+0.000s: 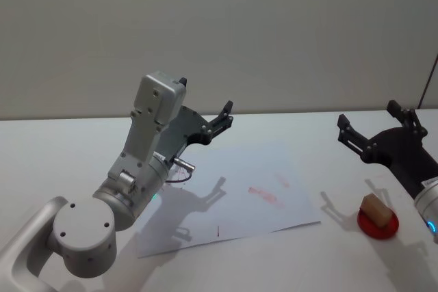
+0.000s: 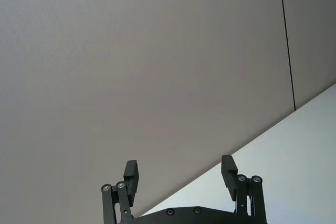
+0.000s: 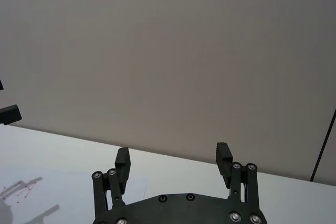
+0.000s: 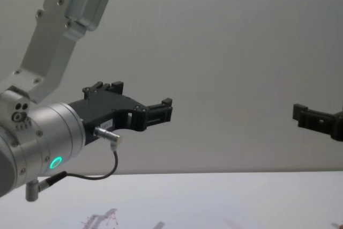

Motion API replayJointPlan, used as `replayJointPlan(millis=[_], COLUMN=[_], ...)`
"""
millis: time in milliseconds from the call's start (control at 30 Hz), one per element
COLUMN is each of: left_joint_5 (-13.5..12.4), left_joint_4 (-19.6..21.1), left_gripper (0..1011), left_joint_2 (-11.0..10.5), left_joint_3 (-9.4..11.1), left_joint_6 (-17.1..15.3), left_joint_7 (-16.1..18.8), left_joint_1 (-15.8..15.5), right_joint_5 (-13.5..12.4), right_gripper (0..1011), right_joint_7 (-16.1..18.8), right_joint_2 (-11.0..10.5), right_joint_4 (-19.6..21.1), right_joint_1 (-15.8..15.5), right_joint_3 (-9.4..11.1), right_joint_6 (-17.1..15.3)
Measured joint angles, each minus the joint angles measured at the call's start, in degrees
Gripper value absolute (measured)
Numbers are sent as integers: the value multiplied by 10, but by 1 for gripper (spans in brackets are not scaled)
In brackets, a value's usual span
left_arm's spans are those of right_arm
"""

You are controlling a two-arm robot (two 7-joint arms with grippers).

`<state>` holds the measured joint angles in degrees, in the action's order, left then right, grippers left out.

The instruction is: Use the one hand to pick up the stamp and affix it onto the A4 paper.

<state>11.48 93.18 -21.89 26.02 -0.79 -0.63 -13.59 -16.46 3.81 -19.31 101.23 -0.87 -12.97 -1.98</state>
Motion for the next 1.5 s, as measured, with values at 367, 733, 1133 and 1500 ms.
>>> replayJointPlan(millis=[367,733,1133,1500], left_joint_5=[0,0,0,0], left_joint_4=[0,0,0,0], left_gripper=[1001,1001,1001,1001], left_joint_2=[0,0,0,0], left_joint_3=[0,0,0,0], left_joint_6=[0,0,0,0], left_joint_7=[0,0,0,0], left_joint_1=[0,0,0,0], right_joint_5=[0,0,-8,-70], right_gripper=[1001,1001,1001,1001], right_joint_7=[0,0,-3,-44], right_joint_2=[0,0,-9,-78], right_joint_4=[0,0,8,71], right_joint_1=[0,0,-11,-120], right_joint_3=[0,0,6,47], right_joint_6=[0,0,3,23])
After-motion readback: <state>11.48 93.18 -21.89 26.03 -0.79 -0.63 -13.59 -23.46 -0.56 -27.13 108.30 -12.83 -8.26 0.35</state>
